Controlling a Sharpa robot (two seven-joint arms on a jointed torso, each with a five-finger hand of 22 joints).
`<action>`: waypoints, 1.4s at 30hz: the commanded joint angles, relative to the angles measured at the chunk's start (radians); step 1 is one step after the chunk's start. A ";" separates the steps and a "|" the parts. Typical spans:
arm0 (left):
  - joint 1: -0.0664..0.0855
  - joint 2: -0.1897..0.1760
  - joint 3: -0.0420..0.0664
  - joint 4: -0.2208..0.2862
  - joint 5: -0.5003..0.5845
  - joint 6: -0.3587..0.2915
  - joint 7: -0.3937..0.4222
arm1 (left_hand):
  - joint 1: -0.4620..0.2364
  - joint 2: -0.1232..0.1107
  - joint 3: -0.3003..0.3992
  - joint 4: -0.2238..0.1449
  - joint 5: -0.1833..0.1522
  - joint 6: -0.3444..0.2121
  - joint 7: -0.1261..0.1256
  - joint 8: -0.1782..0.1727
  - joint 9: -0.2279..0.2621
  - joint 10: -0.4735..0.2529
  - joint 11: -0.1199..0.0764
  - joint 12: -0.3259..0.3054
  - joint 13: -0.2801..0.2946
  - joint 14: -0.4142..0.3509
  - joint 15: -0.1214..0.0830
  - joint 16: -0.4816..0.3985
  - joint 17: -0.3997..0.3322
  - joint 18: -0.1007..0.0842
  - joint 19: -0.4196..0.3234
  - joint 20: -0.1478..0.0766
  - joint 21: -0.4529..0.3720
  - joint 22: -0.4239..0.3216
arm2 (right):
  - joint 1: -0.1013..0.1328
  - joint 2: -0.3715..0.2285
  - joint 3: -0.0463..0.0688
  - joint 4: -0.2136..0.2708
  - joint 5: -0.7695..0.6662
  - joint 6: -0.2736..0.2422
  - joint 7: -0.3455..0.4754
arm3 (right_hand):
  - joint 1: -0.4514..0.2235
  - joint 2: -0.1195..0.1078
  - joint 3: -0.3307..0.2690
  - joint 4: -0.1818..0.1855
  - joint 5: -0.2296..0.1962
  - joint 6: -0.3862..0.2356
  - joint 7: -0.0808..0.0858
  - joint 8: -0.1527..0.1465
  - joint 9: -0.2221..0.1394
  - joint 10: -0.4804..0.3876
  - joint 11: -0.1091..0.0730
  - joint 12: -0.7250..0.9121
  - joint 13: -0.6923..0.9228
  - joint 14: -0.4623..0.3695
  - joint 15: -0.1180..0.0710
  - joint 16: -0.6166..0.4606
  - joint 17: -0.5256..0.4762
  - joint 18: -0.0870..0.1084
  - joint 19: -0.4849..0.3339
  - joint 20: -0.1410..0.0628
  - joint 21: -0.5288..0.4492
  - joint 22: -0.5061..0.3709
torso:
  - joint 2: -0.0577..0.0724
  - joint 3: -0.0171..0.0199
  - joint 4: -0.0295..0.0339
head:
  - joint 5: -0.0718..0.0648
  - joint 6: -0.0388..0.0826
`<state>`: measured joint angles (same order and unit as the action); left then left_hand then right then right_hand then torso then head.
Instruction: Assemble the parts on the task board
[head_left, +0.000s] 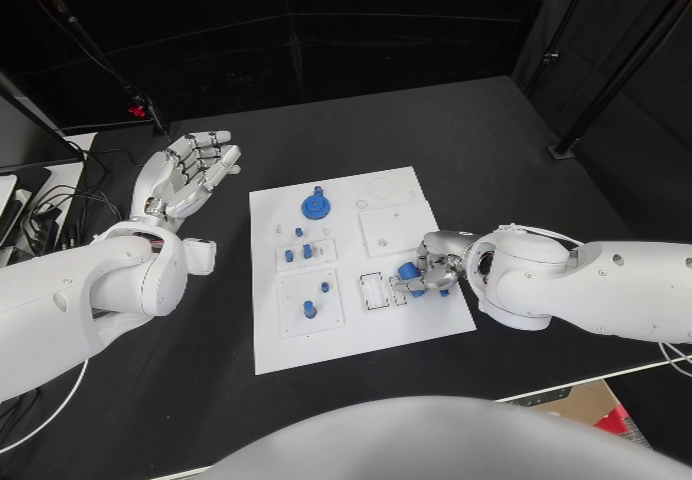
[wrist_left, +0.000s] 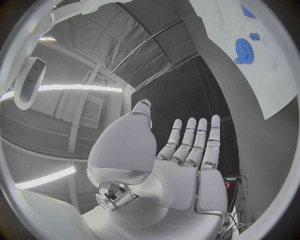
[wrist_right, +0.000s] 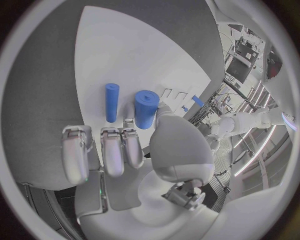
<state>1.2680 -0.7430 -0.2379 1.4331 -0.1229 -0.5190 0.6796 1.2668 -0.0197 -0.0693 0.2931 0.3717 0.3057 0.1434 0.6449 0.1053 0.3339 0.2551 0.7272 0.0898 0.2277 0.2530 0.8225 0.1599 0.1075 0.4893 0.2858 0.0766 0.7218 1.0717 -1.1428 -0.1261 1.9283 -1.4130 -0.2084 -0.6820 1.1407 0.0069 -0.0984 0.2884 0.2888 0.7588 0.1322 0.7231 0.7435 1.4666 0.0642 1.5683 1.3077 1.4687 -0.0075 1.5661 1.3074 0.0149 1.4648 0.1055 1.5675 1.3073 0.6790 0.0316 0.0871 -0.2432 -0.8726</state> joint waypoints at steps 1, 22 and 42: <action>0.001 0.000 0.001 0.001 0.000 0.005 0.113 | -0.001 0.011 -0.006 0.000 0.007 -0.006 0.152 0.007 -0.001 -0.008 0.002 0.006 -0.001 0.004 -0.001 0.004 -0.002 -0.008 0.004 0.003 0.007 -0.001 | -0.008 0.001 -0.007 -0.004 0.036 0.025 -0.032 | 0.054 0.022 0.006 -0.002 0.024 -0.022 0.007 -0.059 -0.495 0.104 0.008 0.003 0.263 0.102 0.005 0.005 0.263 -0.015 0.106 0.000 0.003 0.263 | -0.001 0.0003 -0.0006 | 0.002 0.000; -0.002 -0.002 0.001 -0.004 0.000 0.008 0.108 | -0.001 0.011 -0.007 0.000 0.007 -0.006 0.152 0.007 -0.002 -0.008 0.002 0.006 -0.002 0.004 -0.002 0.004 -0.003 -0.008 0.004 0.003 0.007 -0.001 | -0.008 -0.059 -0.007 0.052 0.470 -0.234 0.174 | 0.287 0.071 0.126 -0.047 0.117 0.061 0.020 -0.248 -0.611 0.104 0.021 0.003 0.263 0.102 0.020 0.005 0.263 -0.015 0.106 0.017 0.003 0.263 | -0.001 0.0005 -0.0017 | 0.014 0.000; -0.005 0.006 0.001 -0.010 0.000 0.010 0.104 | -0.001 0.012 -0.007 0.000 0.006 -0.006 0.152 0.008 -0.002 -0.009 0.002 0.007 -0.002 0.004 -0.002 0.005 -0.004 -0.008 0.003 0.003 0.007 -0.001 | 0.028 -0.134 -0.005 0.145 0.739 -0.348 0.340 | 0.265 0.056 0.141 -0.016 0.125 0.145 0.009 -0.326 -0.640 0.104 0.010 0.003 0.263 0.102 0.012 0.005 0.263 -0.015 0.106 0.010 0.003 0.263 | 0.001 0.0000 0.0025 | 0.020 0.000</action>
<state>1.2621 -0.7383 -0.2379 1.4227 -0.1228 -0.5171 0.6797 1.2669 -0.0197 -0.0694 0.2930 0.3716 0.3058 0.1435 0.6489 0.1045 0.3303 0.2586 0.7309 0.0890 0.2277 0.2530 0.8224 0.1574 0.1076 0.4893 0.2858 0.0766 0.7219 1.0978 -1.2788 -0.1312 2.0702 -0.7147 -0.5512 -0.3760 1.4188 0.0541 0.0256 0.2860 0.4194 0.8485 0.1897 0.3983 0.1030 1.4668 0.0823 1.5683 1.3076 1.4651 0.0109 1.5660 1.3073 0.0149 1.4685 0.1168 1.5675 1.3073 0.6781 0.0311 0.0888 -0.2258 -0.8726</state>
